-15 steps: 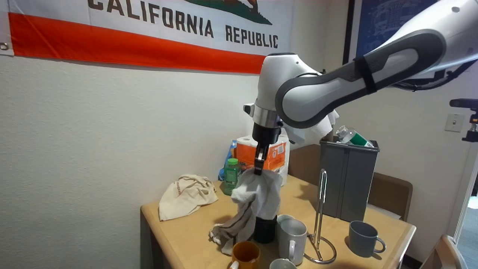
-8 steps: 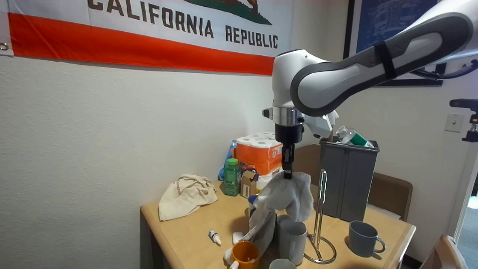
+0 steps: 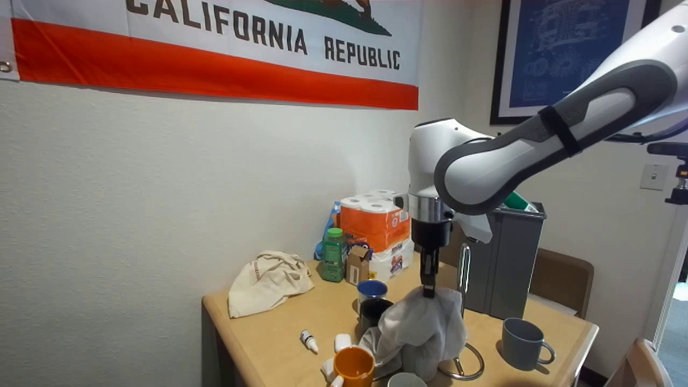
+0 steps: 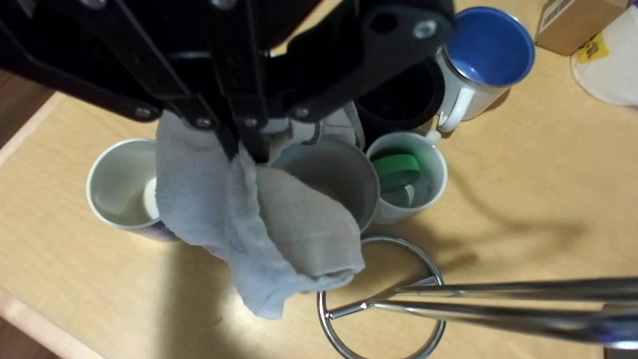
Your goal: Use the towel to wipe in the white mug
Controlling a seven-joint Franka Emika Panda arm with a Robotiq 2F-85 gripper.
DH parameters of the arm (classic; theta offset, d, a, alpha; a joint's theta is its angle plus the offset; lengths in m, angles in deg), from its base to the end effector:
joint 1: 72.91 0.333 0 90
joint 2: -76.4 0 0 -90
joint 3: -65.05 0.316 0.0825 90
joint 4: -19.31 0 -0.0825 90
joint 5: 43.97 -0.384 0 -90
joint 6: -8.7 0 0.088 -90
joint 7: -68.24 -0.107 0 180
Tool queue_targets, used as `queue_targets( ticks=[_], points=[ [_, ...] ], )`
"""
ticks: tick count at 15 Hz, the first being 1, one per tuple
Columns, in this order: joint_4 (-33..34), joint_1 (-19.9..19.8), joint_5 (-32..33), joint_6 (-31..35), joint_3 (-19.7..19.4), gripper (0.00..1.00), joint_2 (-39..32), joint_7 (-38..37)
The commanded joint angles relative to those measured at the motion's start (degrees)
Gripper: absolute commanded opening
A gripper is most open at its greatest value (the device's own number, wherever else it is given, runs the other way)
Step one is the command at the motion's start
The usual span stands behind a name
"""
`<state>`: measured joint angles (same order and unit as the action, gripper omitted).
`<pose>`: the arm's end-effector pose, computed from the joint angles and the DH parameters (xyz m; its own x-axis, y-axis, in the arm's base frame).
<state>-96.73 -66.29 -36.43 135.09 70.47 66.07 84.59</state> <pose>0.5725 0.1161 0.3615 0.8411 0.5402 -0.0266 0.5403 -0.8372 0.0848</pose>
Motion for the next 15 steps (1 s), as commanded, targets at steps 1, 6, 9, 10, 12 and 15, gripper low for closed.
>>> queue_targets(
  ticks=[1, 6, 9, 10, 12, 15],
  points=[
    [-4.83, -0.41, 2.21, 8.28, -0.14, 0.01, 1.32, -2.78],
    [-6.17, 0.2, 10.28, 10.23, -1.62, 0.01, 0.48, -8.4],
    [-6.92, 0.18, 13.81, 10.94, -1.96, 0.01, -0.51, -11.49],
    [-7.08, 0.17, 14.37, 11.46, -1.94, 0.01, -1.01, -12.14],
    [-7.56, 0.19, 14.34, 13.33, -1.86, 0.01, -2.12, -12.87],
    [-7.88, 0.37, 13.67, 17.52, -1.91, 0.01, -4.27, -13.97]
  ],
)
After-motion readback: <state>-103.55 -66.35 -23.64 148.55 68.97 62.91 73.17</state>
